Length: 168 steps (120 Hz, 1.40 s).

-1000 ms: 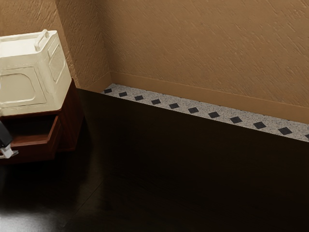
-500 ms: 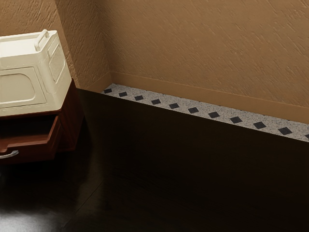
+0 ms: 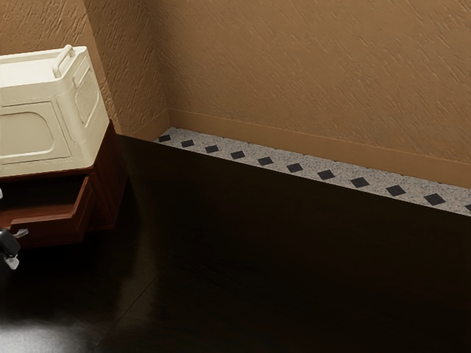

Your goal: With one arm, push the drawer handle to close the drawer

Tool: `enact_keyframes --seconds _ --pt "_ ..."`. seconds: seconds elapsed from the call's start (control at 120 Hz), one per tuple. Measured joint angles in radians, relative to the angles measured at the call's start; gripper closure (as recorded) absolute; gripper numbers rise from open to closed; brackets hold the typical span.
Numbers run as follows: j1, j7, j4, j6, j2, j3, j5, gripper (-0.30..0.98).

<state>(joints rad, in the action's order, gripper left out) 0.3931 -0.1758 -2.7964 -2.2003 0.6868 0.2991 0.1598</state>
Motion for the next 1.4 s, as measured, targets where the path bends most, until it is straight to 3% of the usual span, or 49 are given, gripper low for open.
enact_keyframes --seconds 0.133,0.308,0.492,0.825,1.4 --pt "-0.005 -0.014 0.04 -0.038 -0.101 0.023 -0.013 0.06" --pt "-0.016 -0.03 0.084 -0.087 -0.169 0.035 -0.011 0.49" --pt "-0.04 -0.048 0.126 -0.111 -0.215 0.035 -0.02 0.69" --pt "-0.052 -0.07 0.176 -0.125 -0.291 0.051 -0.021 0.79" --pt "-0.077 -0.093 0.365 -0.129 -0.473 0.058 -0.054 0.78"
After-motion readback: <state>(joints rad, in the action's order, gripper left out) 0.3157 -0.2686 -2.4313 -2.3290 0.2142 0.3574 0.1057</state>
